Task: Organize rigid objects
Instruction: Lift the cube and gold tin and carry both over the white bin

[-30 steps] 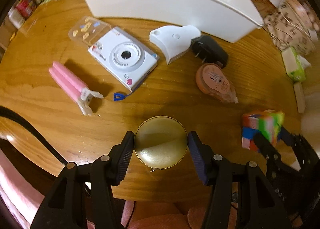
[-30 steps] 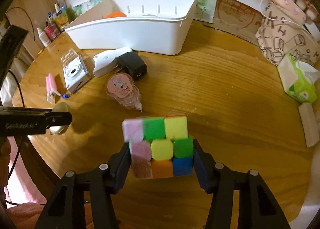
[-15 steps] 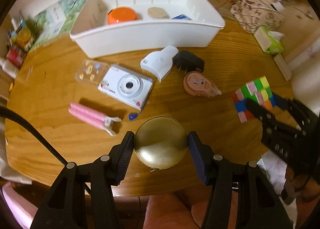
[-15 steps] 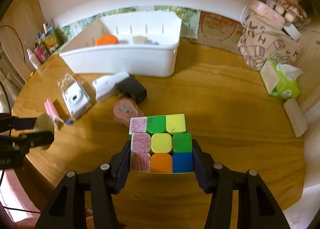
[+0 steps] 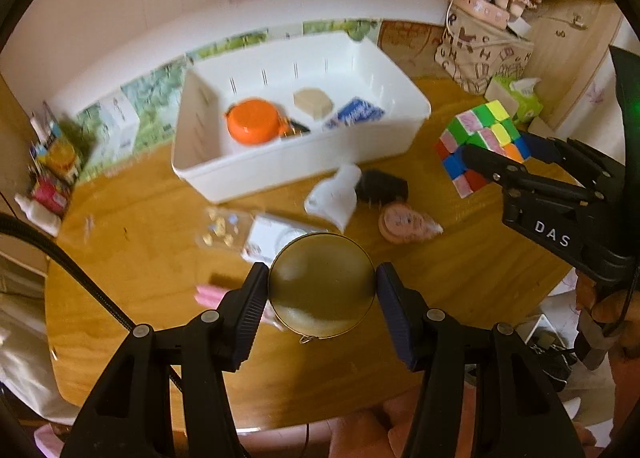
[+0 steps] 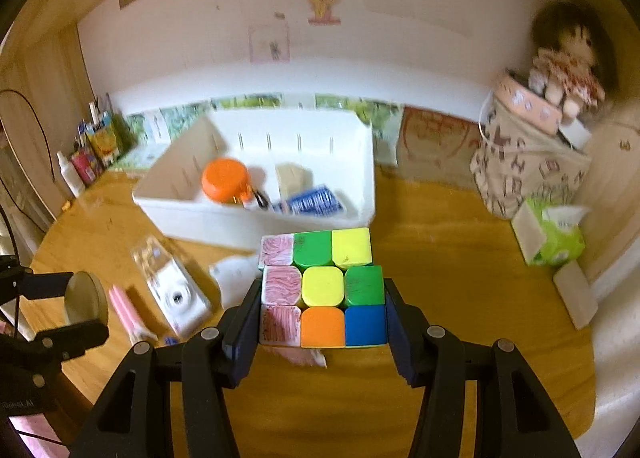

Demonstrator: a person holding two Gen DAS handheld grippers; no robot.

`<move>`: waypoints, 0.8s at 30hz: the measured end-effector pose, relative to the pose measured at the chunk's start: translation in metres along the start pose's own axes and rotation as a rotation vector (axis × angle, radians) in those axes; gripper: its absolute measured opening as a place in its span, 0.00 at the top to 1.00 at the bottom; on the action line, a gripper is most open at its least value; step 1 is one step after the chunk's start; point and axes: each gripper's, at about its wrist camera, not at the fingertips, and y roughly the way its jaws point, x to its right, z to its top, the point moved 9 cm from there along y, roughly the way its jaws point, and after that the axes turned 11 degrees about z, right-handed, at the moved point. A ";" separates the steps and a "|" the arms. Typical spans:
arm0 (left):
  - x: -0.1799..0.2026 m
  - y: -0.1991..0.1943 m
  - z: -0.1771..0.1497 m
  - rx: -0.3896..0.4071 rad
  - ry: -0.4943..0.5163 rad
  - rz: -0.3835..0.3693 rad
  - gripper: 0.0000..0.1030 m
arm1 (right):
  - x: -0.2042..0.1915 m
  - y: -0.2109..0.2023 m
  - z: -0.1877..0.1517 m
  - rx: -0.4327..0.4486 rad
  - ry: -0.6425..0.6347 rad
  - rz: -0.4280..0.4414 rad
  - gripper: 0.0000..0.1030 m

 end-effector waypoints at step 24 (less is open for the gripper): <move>-0.028 0.020 0.122 0.185 0.000 -0.009 0.43 | 0.005 0.062 0.122 0.122 -0.032 0.044 0.46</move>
